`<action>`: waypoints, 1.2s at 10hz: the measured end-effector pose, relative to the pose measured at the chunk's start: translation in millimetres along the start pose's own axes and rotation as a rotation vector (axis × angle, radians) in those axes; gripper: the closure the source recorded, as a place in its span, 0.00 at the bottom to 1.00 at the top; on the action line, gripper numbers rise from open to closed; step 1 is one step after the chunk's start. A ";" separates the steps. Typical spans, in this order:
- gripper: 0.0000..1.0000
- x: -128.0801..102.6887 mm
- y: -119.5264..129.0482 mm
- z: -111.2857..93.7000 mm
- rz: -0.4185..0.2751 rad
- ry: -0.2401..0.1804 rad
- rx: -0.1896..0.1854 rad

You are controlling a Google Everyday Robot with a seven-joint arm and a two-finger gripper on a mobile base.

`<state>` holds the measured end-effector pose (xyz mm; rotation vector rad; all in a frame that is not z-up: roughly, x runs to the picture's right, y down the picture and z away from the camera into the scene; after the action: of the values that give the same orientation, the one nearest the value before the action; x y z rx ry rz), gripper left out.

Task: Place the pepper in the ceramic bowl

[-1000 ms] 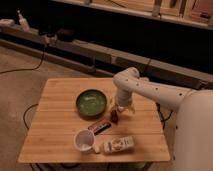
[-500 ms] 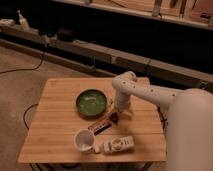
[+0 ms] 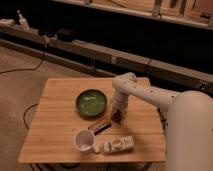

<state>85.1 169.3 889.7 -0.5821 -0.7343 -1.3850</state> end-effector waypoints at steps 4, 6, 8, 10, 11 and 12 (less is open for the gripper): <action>0.58 0.0 -3.2 -9.4 -0.021 -0.012 -0.012; 0.58 6.4 -7.4 -44.3 -0.043 0.034 -0.040; 0.58 15.8 -12.7 -81.3 -0.059 0.092 -0.067; 0.58 29.5 -34.4 -111.6 -0.099 0.141 -0.052; 0.58 36.5 -57.8 -121.0 -0.140 0.149 0.013; 0.56 40.1 -80.3 -118.5 -0.173 0.139 0.095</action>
<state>20.8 45.6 838.0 -0.3506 -0.7467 -1.5247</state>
